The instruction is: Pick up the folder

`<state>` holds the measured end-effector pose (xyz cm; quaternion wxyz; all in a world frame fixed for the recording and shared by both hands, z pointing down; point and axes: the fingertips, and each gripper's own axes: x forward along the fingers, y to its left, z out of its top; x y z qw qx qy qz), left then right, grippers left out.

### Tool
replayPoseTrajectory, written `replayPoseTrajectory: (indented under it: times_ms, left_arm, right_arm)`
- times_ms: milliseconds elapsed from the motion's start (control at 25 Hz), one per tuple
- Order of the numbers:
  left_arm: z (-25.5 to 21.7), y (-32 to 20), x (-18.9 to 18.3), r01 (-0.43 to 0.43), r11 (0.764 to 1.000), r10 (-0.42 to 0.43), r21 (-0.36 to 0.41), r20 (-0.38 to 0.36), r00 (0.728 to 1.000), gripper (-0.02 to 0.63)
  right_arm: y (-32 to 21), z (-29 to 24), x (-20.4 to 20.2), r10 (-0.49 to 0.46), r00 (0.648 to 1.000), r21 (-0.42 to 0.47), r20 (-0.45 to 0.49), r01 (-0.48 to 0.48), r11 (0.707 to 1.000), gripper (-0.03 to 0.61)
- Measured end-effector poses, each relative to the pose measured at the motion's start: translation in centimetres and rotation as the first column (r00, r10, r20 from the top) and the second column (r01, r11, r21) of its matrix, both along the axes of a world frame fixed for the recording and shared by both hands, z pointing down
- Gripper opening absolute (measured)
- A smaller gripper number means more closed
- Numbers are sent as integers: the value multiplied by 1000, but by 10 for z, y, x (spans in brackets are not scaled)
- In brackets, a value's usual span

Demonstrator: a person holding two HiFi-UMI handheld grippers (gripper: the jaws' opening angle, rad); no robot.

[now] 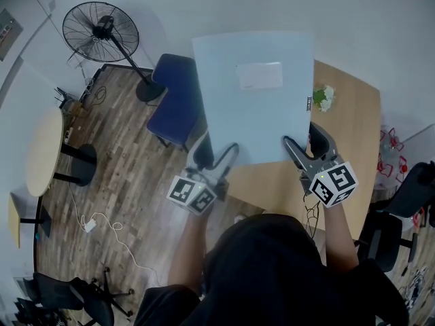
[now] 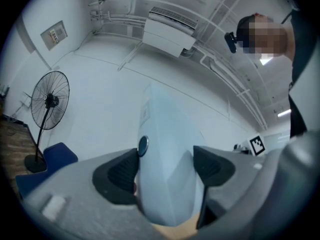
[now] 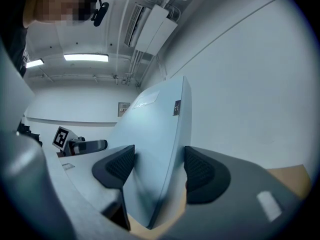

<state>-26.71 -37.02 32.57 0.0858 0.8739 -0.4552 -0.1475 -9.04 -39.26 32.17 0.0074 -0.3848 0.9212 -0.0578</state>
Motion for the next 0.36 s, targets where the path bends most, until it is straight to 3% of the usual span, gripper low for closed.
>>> replayPoseTrajectory:
  times_ms: [360]
  left_arm:
    - [3,-11,8,-23,1000,23,0,14,1000,350]
  right_arm:
    - [-6,3,8,12,1000,26,-5,-11,1000,301]
